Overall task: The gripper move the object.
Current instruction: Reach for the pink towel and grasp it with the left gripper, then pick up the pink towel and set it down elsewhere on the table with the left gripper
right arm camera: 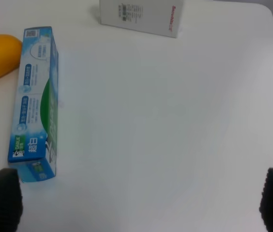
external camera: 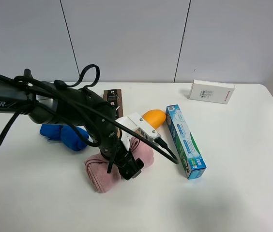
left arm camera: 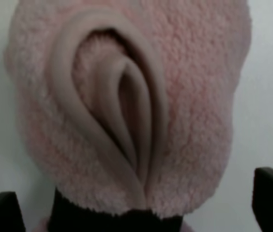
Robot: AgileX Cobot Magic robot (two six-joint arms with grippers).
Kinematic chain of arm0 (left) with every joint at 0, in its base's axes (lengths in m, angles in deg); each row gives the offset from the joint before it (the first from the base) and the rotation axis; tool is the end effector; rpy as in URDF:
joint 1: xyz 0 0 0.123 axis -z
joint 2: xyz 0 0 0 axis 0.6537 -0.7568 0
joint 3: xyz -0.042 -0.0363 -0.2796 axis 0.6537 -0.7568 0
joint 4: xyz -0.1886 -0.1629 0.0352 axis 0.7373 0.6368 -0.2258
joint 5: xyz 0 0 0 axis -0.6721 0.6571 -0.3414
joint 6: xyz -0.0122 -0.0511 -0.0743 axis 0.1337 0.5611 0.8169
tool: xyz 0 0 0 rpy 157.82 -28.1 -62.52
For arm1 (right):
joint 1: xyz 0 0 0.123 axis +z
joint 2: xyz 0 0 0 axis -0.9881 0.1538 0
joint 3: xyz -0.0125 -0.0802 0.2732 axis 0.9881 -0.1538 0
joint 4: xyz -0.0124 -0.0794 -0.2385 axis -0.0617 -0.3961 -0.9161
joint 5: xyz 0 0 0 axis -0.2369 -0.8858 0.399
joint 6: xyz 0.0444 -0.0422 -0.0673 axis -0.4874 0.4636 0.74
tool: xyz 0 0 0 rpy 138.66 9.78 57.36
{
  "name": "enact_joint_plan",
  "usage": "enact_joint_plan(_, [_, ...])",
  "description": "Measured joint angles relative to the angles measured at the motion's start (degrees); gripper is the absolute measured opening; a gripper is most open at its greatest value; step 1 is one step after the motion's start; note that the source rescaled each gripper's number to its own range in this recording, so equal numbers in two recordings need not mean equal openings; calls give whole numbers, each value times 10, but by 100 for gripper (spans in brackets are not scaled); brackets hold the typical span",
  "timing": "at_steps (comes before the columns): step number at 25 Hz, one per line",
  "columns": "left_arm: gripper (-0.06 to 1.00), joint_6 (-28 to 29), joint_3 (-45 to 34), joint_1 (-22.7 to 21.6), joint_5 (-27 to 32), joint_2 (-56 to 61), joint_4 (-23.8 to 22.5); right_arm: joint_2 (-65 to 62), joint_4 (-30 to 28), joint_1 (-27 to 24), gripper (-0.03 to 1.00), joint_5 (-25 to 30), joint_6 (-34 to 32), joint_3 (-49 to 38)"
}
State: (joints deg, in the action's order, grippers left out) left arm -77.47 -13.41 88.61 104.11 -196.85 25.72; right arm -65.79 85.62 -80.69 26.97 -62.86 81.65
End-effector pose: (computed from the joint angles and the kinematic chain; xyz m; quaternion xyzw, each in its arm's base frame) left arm 0.2375 -0.2680 0.1315 0.4146 0.8977 -0.0785 0.1265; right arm -0.0053 0.0017 0.2775 -0.0440 0.8511 -0.0117 0.5231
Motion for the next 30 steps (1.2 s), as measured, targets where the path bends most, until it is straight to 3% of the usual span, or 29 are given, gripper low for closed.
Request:
enact_joint_plan(16, [99,0,0,-19,-10,-37,19,0,0,0,100,0,0,0])
enact_joint_plan(18, [90,0,0,-19,-10,-37,19,0,0,0,100,0,0,0])
enact_joint_plan(19, [80,0,0,-19,-10,-37,19,0,0,0,100,0,0,0])
enact_joint_plan(24, [1,-1,0,-19,-10,-37,24,0,0,0,100,0,0,0])
enact_joint_plan(30, [0,-1,0,-19,-10,-31,24,0,0,0,100,0,0,0])
